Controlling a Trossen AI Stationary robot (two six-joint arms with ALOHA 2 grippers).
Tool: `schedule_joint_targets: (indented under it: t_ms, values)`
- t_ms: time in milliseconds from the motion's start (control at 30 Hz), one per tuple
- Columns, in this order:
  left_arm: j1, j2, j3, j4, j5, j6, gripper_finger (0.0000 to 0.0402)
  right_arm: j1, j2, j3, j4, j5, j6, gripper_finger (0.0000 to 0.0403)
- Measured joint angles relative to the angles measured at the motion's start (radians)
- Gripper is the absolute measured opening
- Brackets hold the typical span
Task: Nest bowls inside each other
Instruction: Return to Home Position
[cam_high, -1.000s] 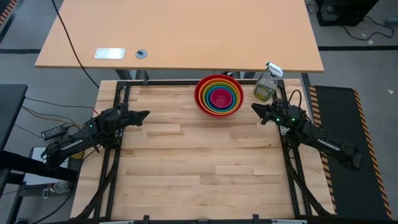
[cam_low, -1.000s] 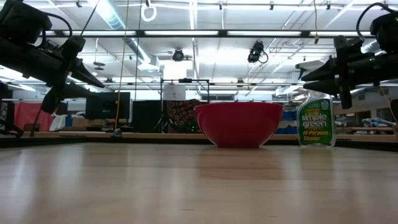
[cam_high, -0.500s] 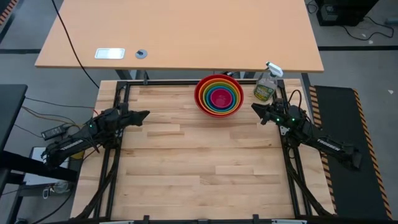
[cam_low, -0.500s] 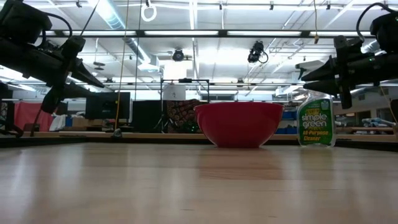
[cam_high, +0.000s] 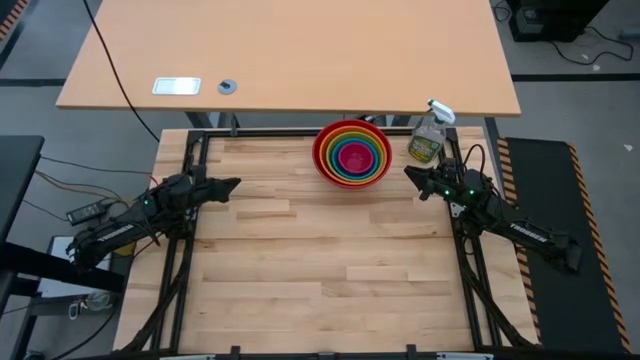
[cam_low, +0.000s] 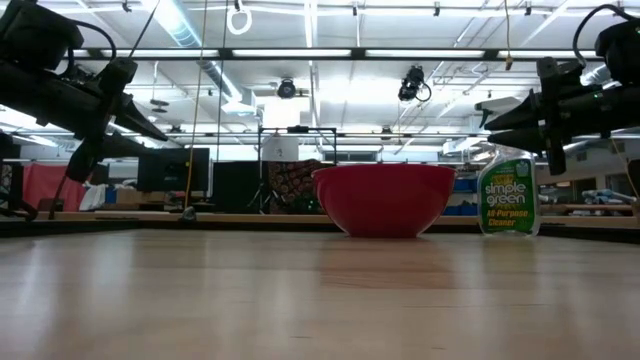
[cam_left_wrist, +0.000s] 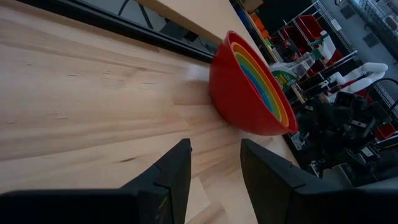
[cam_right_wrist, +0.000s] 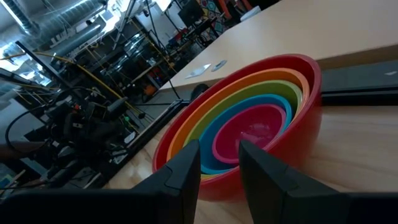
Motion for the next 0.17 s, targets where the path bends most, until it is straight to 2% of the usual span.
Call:
schedule_joint_targets:
  t_ms: [167]
  values:
    - [0.000, 0.000, 0.000, 0.000, 0.000, 0.000, 0.0141, 0.000, 0.000, 0.000, 0.000, 0.000, 0.000, 0.0118]
